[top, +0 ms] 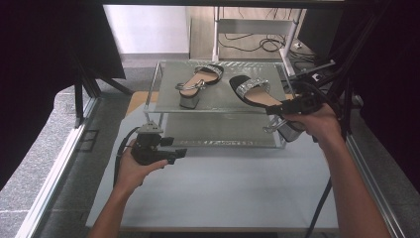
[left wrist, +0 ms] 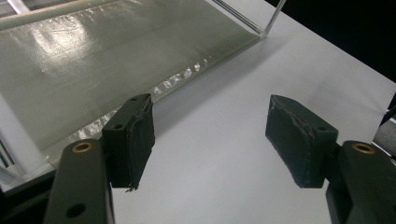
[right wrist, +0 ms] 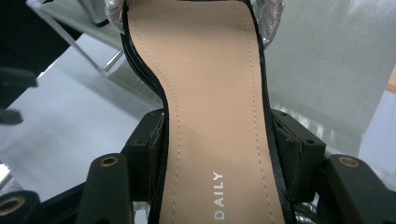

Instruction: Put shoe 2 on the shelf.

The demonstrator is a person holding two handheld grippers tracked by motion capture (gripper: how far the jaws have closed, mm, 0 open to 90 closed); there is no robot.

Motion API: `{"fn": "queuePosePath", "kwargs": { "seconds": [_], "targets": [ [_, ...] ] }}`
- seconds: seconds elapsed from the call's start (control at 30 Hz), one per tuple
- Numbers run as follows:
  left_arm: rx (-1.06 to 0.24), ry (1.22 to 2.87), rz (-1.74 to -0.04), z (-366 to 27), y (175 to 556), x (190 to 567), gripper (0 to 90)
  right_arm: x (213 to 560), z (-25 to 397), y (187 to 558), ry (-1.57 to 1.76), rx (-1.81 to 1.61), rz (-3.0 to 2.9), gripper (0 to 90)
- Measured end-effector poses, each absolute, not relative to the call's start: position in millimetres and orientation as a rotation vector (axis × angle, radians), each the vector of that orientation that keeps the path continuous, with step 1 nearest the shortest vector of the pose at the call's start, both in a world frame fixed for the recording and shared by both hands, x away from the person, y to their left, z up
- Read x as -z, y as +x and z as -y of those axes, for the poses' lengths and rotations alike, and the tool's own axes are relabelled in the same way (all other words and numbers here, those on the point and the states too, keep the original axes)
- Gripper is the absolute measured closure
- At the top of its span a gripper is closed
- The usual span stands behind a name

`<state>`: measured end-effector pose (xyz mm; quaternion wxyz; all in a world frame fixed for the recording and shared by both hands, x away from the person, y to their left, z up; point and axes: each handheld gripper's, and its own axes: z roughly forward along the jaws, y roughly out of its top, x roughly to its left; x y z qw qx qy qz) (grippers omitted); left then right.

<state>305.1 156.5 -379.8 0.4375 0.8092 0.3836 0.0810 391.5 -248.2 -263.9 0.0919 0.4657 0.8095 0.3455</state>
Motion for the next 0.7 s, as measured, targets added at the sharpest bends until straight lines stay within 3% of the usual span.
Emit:
{"fn": "queuePosePath", "kwargs": {
  "seconds": [0.7],
  "targets": [
    [-0.204,2.006,-0.967,-168,301,379,32.9,289,204,506,1.613,-0.773,-2.277,41.6]
  ]
}}
